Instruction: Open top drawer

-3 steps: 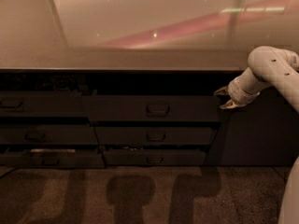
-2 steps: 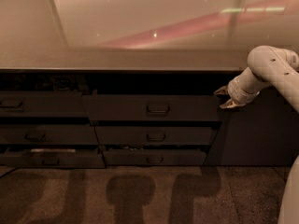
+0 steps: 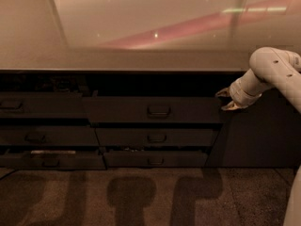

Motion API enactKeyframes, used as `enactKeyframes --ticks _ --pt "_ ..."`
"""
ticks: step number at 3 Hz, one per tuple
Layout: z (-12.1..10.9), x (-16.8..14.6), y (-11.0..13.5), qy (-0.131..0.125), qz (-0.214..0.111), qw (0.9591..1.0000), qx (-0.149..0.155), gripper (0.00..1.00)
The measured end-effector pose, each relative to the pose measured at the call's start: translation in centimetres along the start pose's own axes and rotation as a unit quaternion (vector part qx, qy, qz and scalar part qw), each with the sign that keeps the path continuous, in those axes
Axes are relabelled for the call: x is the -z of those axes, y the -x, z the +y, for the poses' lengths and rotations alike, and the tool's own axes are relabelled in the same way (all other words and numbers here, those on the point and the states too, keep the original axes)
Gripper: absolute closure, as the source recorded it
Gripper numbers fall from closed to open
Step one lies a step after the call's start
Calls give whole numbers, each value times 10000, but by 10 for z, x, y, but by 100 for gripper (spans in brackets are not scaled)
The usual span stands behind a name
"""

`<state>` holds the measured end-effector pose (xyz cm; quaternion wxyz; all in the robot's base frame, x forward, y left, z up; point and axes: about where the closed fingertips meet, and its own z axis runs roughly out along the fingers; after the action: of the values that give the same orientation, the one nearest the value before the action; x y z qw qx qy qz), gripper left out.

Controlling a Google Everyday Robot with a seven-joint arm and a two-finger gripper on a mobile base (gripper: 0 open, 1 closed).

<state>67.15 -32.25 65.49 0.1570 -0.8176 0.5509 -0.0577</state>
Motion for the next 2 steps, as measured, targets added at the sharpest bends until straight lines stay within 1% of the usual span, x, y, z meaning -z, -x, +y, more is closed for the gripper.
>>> enactKeyframes --ticks 1,2 --pt "7 -1 1 13 3 10000 33 100" --pt "6 2 2 13 3 10000 33 100"
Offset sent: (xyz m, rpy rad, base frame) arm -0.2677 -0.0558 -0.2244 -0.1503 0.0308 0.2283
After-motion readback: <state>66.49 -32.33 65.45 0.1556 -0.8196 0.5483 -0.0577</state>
